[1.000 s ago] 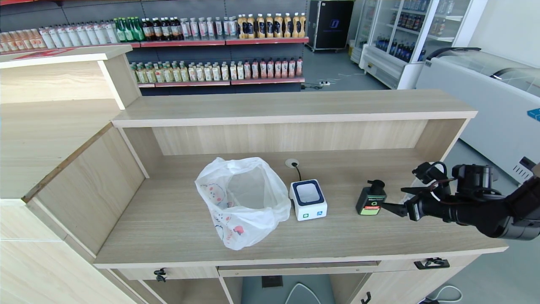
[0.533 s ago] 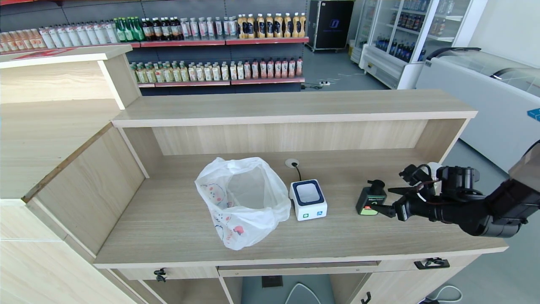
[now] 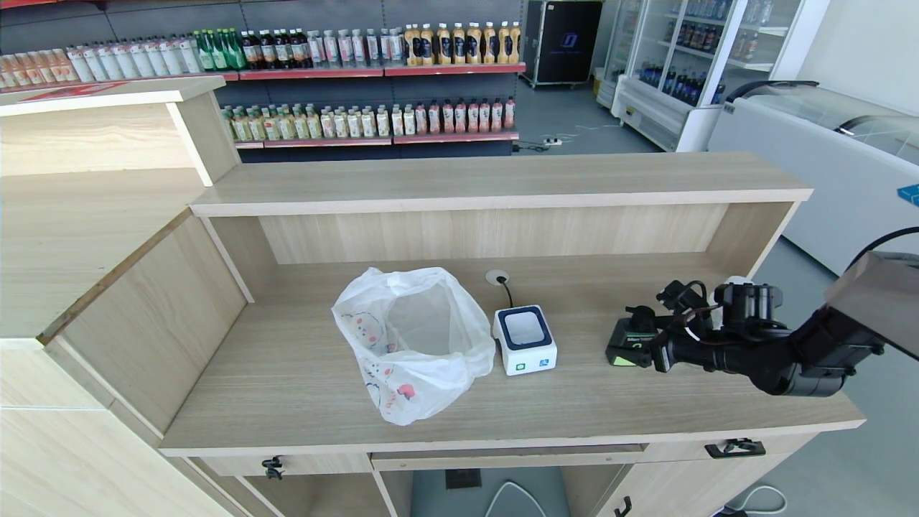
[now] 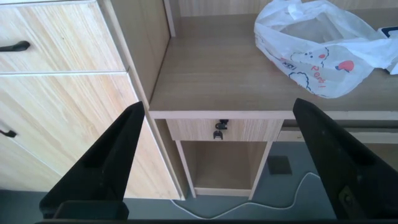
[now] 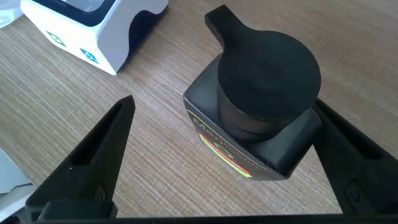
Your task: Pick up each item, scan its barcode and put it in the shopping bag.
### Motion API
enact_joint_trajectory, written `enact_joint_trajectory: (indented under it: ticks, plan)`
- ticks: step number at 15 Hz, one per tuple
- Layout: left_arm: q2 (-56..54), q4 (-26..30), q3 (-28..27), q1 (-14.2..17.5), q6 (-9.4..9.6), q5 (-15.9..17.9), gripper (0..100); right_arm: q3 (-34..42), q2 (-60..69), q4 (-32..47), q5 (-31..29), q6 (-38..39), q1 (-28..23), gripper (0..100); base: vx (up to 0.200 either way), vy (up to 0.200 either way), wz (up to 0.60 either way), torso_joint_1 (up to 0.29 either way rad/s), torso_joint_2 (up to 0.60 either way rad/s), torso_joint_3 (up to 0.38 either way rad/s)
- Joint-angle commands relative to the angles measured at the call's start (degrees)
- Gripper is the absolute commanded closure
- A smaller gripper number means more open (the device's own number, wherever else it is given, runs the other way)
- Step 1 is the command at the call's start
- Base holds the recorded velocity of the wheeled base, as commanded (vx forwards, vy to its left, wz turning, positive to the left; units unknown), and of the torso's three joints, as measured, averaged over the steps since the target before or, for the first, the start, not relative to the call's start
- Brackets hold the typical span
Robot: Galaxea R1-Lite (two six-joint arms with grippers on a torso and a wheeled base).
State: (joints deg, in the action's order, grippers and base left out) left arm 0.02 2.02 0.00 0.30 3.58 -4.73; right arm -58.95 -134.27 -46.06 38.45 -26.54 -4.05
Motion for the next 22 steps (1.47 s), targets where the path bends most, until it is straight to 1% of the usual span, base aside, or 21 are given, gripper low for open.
enact_joint_trajectory:
  ticks: [1,8,9,12,15,17,21,22]
  plan:
    - [0.0,0.0,0.0,0.0,0.02,0.0,0,-0.6,-1.3,0.0,1.2,0.0,0.1,0,0.0,0.0,0.0,0.0,0.0,0.0]
    - [0.0,0.0,0.0,0.0,0.02,0.0,0,-1.1,-2.9,-0.9,2.7,0.0,0.4,0,0.0,0.0,0.0,0.0,0.0,0.0]
    - [0.0,0.0,0.0,0.0,0.02,0.0,0,-1.1,-2.9,-0.9,2.8,-0.1,0.4,100,0.0,0.0,0.0,0.0,0.0,0.0]
    - [0.0,0.0,0.0,0.0,0.02,0.0,0,-0.5,-2.6,-1.3,2.6,-0.2,0.4,100,0.0,0.0,0.0,0.0,0.0,0.0]
    - [0.0,0.0,0.0,0.0,0.02,0.0,0,2.4,-0.8,-4.3,2.4,-0.3,0.4,100,0.0,0.0,0.0,0.0,0.0,0.0]
    - [0.0,0.0,0.0,0.0,0.02,0.0,0,3.9,1.1,-4.7,2.3,-2.3,0.3,100,0.0,0.0,0.0,0.0,0.0,0.0]
    - [0.0,0.0,0.0,0.0,0.02,0.0,0,6.2,10.2,-5.3,2.6,-7.2,0.3,100,0.0,0.0,0.0,0.0,0.0,0.0]
    - [0.0,0.0,0.0,0.0,0.02,0.0,0,6.8,17.4,-5.4,2.4,-10.6,0.4,100,0.0,0.0,0.0,0.0,0.0,0.0]
